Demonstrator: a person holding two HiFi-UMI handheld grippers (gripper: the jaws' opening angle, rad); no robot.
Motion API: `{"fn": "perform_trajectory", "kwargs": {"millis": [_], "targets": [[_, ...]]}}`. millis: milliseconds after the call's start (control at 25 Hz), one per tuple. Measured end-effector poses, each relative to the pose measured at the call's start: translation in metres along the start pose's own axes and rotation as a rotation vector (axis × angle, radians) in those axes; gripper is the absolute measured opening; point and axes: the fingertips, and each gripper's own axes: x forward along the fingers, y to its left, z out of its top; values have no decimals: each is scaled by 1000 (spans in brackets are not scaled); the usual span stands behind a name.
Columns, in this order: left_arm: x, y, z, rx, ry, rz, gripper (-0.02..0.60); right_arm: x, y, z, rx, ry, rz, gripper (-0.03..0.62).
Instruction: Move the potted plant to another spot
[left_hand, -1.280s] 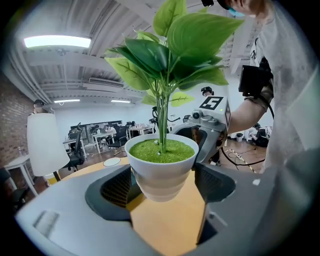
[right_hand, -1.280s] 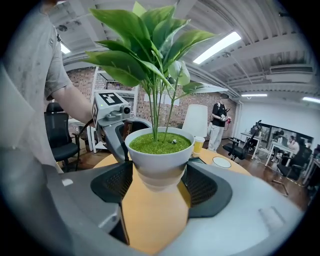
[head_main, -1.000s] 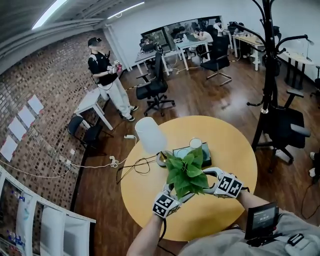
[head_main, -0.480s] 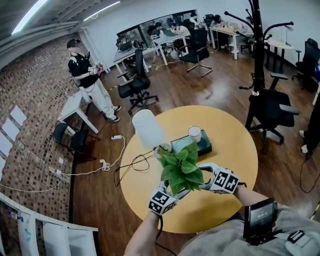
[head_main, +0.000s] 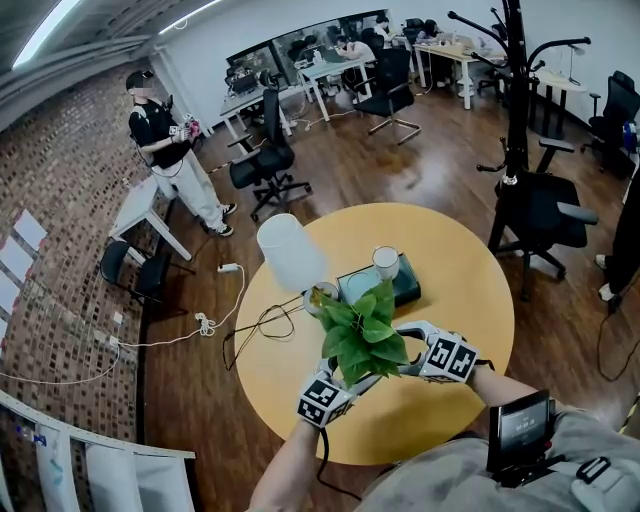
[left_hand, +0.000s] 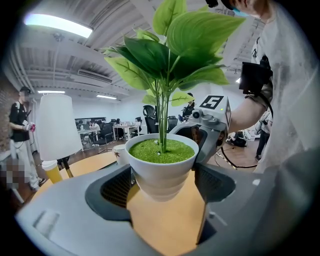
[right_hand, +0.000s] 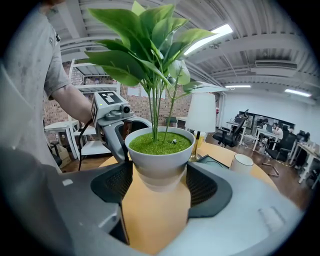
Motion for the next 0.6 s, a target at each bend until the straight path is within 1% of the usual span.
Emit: {"fn": "perform_trajectory", "kwargs": {"millis": [240, 600], "targets": [[26, 9, -12, -27, 26, 7, 400, 7, -20, -23, 23, 9, 37, 325], [39, 20, -49, -103, 72, 9, 400, 35, -24, -51, 63, 56, 100, 327]]}}
